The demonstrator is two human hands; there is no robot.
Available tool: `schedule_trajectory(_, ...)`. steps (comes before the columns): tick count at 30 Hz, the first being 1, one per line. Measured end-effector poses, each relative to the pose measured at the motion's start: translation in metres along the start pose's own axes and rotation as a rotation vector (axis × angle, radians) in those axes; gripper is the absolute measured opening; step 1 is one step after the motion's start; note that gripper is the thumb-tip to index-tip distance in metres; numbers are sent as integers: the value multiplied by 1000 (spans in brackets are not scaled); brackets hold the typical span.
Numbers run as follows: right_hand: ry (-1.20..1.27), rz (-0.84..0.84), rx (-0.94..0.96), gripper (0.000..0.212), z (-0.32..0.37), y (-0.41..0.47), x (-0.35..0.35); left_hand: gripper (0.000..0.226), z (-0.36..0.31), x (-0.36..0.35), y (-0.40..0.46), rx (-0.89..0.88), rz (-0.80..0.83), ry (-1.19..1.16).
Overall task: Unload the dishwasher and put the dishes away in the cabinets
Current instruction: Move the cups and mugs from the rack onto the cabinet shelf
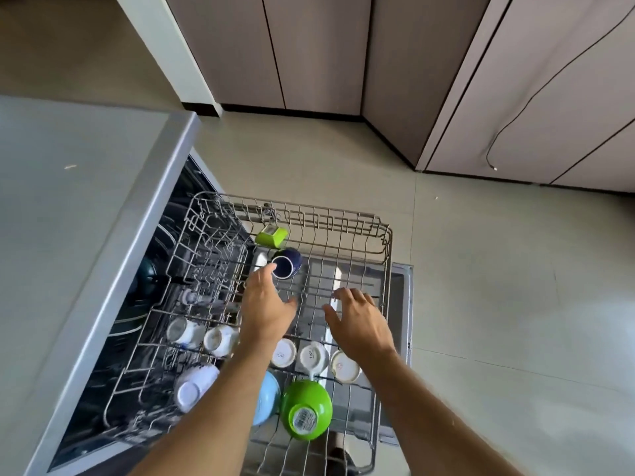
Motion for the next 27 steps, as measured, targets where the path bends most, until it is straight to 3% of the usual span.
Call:
schedule_trajectory(5,75,-39,-43,41,-9,31,-21,88,-2,-31,40,10,-18,39)
schedule_trajectory(10,92,9,-35,41,-20,46,-39,105,-9,-51,77,176,25,50)
schedule_trajectory(16,114,-59,-41,40,-31,61,-37,83,-7,-68,104,179,96,35)
schedule_trajectory(24,107,-60,15,37,-30,55,-21,74,0,-60,94,140,95,-25)
schedule_trajectory(27,90,-15,40,52,-21,53,-8,76,-3,-43,69,124,111,-85)
Point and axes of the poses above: each hand's wrist, its own y-axis towards the middle knuckle, its own x-axis out of the back of the hand, z = x × y, the point moved 1 cm from there along y, towards the middle knuckle, and after that the axes turned 12 degrees about x, right-handed, at the moved point
